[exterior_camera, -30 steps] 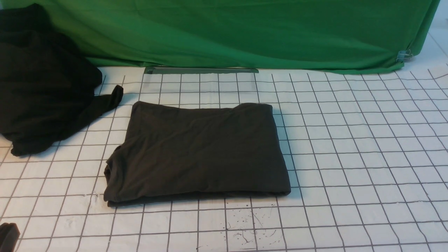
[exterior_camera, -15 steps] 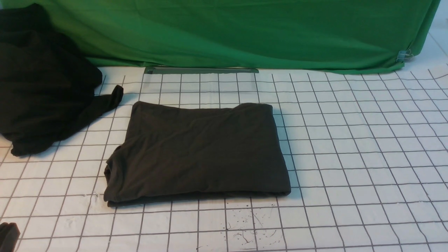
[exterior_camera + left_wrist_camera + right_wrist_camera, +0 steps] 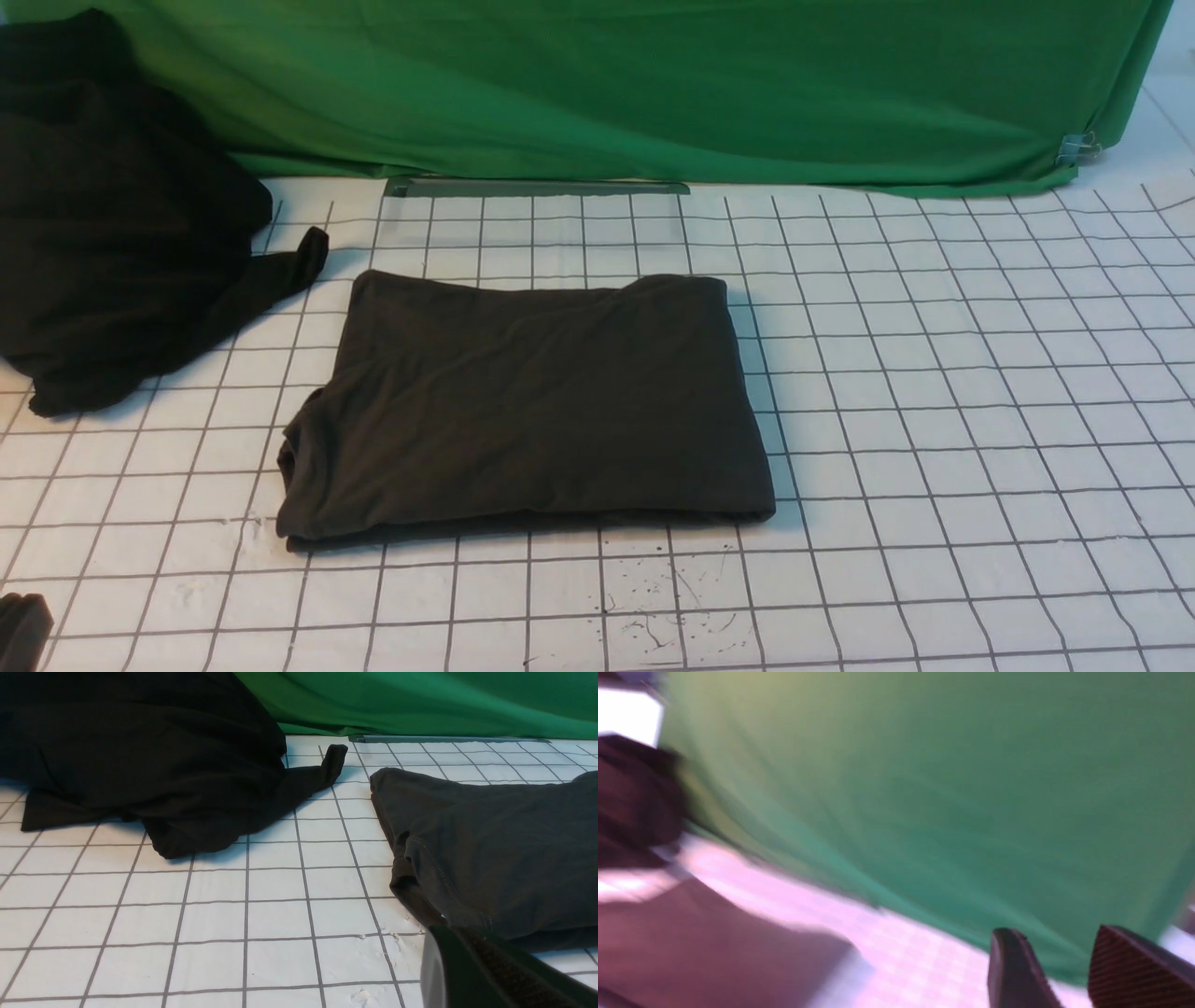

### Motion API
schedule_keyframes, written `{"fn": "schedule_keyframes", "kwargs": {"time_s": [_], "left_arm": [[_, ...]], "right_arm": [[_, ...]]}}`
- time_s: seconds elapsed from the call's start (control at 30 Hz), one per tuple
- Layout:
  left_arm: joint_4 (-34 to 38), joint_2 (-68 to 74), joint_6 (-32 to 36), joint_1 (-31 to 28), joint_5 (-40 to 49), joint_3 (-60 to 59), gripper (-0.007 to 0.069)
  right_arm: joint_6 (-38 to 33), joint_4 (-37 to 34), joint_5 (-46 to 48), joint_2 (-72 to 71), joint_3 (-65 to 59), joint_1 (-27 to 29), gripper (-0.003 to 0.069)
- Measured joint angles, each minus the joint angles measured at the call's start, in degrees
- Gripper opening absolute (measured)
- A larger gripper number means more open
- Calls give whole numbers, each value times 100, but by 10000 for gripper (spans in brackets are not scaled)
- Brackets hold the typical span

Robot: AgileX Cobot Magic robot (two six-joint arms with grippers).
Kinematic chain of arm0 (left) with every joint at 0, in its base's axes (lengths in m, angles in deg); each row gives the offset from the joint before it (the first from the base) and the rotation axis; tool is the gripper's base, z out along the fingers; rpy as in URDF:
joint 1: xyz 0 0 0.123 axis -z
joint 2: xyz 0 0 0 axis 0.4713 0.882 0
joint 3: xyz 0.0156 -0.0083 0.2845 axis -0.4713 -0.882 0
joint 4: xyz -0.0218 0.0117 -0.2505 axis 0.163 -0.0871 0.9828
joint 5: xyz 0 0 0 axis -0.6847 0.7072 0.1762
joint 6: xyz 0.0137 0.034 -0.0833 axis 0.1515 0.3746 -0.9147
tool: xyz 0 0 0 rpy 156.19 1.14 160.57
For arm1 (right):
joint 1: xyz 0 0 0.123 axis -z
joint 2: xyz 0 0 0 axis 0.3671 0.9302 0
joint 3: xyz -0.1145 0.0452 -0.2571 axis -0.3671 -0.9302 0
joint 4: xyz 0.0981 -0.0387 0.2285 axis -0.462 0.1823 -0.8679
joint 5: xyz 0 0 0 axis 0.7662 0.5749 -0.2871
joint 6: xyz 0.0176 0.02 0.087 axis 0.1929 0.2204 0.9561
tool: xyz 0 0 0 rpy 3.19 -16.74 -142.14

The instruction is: Fold a long-sleeved shirt over a white checkered tablecloth.

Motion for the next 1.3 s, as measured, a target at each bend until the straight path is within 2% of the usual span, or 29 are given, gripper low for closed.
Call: {"fn": "schedule_keyframes", "kwargs": {"time_s": [0.2, 0.33, 0.5, 0.7, 0.93, 1.3], "left_arm": [[0, 0, 0, 0, -5, 0, 18], [0, 0, 0, 0, -7, 0, 18], [-5, -11, 0, 0, -22, 0, 18], [-24, -11, 0, 0, -21, 0, 18], [-24, -11, 0, 0, -21, 0, 18], [-24, -11, 0, 0, -21, 0, 18]], "right_arm": [[-362, 6, 43, -215, -1162, 1465, 241], [-367, 6, 85, -594, -1950, 1832, 241], [-134, 0, 277, -898, -2032, 1841, 242], [624, -18, 282, -910, -2032, 1729, 242], [531, -18, 282, -910, -2032, 1412, 242], [531, -18, 276, -910, -2032, 1491, 242]]}}
